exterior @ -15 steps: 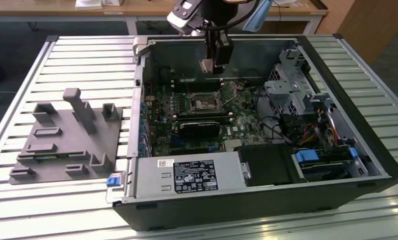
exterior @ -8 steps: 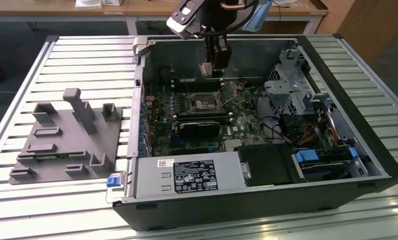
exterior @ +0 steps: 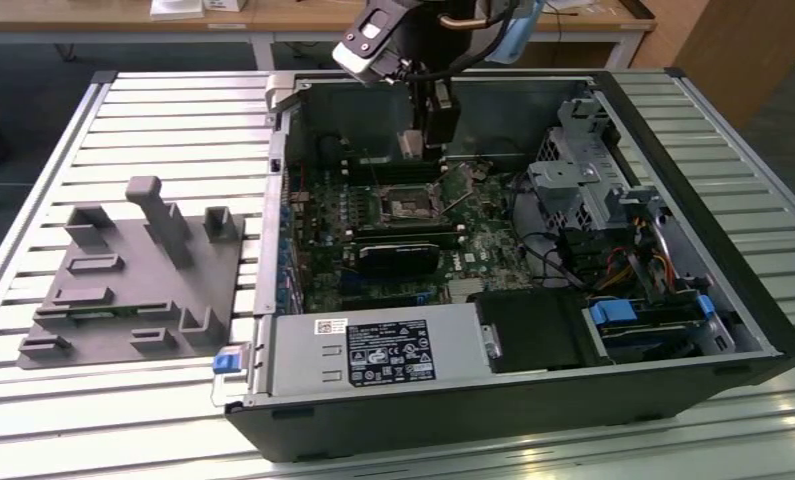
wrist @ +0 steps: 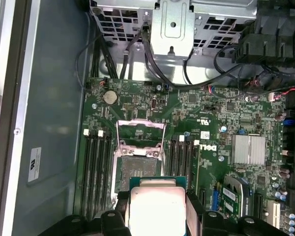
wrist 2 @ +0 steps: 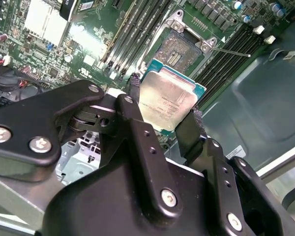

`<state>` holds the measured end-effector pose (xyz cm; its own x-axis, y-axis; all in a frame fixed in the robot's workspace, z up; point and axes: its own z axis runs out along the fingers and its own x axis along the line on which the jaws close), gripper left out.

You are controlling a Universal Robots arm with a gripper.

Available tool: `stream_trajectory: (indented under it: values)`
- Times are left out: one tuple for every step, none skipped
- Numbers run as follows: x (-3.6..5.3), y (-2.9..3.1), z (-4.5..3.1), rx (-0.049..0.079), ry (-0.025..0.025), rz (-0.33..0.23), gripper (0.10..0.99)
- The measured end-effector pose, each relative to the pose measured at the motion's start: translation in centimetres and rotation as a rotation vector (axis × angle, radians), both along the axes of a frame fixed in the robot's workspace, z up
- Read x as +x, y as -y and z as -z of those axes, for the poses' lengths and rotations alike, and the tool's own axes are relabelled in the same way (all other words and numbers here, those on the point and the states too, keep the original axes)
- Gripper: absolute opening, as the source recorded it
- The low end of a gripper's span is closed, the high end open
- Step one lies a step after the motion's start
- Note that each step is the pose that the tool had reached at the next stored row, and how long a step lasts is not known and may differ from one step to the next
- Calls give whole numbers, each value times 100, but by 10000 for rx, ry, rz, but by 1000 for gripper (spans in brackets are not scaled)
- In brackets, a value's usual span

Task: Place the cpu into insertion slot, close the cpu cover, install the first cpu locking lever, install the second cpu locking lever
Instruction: 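Place the cpu into insertion slot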

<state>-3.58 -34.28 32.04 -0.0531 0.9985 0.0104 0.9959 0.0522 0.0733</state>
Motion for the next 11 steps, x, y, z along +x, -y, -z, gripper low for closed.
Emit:
stream_trajectory:
  values:
    - [0, 0, 7, 0, -1, 0, 537]
    - [0, 0, 13, 0, -1, -1, 537]
    - [0, 0, 19, 0, -1, -1, 537]
    - [0, 0, 24, 0, -1, -1, 537]
    - [0, 0, 29, 0, -1, -1, 537]
    - [0, 0, 34, 0, -2, -1, 537]
    - [0, 0, 39, 0, -2, -1, 537]
    - [0, 0, 42, -1, -2, -1, 537]
    - [0, 0, 45, -1, -2, -1, 537]
    - [0, 0, 48, -1, -2, -1, 537]
    - [0, 0, 51, 0, -2, -1, 537]
